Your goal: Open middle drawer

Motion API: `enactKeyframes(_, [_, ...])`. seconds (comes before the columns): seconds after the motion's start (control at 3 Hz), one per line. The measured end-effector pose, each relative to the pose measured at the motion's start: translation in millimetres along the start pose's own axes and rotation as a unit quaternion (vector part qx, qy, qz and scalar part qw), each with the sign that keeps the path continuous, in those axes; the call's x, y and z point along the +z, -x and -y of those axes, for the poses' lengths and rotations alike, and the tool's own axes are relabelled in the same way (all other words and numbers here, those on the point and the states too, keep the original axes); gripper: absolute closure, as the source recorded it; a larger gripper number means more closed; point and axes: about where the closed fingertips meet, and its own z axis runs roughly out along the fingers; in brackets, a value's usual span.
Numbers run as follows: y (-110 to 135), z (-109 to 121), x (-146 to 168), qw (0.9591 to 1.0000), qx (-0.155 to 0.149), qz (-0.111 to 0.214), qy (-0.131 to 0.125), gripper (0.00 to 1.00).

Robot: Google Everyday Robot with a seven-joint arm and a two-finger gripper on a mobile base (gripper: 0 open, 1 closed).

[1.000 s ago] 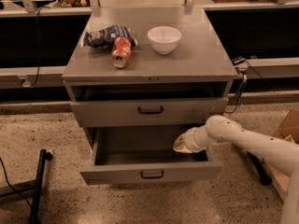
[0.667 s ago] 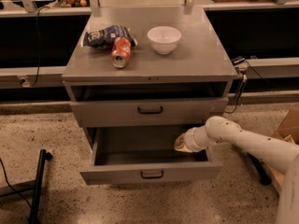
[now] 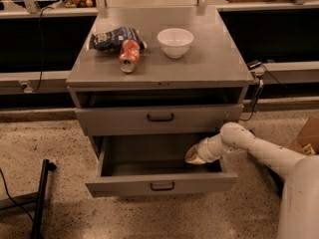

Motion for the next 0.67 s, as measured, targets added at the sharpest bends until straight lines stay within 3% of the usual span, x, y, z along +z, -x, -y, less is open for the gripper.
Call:
enactKeyframes(0.33, [-9.7,-12.8,4.8,0.9981,0.033,0.026,0.045,1.0])
enactKeyframes(0.67, [-20.8,-32.2,-9.4,0.9948,0.072,0.028,0.066,1.0])
